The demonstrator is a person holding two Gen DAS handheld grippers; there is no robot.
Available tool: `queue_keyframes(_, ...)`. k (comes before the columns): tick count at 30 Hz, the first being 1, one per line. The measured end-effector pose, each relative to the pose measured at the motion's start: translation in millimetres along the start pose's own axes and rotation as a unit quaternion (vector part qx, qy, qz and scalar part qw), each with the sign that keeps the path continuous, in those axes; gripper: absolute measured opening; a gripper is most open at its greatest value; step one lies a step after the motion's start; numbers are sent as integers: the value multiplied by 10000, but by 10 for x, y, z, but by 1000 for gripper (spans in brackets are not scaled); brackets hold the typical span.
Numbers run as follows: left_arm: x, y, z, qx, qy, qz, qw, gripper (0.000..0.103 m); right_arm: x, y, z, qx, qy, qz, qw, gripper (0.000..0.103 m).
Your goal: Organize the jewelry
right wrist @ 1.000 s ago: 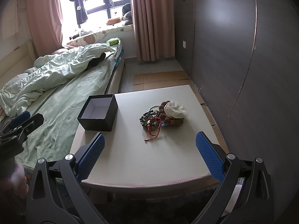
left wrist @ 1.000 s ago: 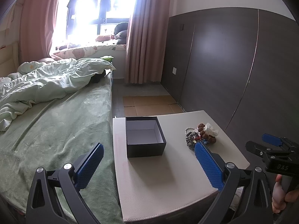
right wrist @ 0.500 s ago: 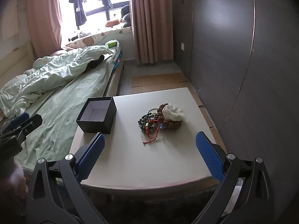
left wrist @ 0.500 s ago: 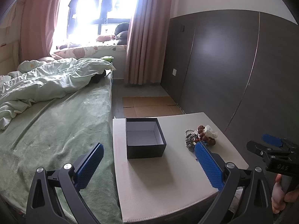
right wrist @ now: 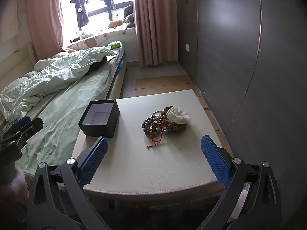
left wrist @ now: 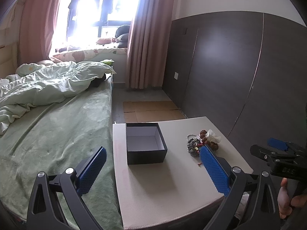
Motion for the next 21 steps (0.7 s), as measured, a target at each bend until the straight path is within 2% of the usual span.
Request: queue_keyframes(21, 6, 25, 23, 59, -16, -11, 10000, 95, -11, 1, -16, -80, -39, 23, 10000, 97)
Point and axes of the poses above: each gripper's, at about its wrist camera, not at the fingertips, and x roughly against the way its jaws point, y to its left, z to its underside, the point moved 1 cm from there along -x, roughly the way its jaws point, and after that the axes turned 6 degrees about -y, right-handed, at the moved point
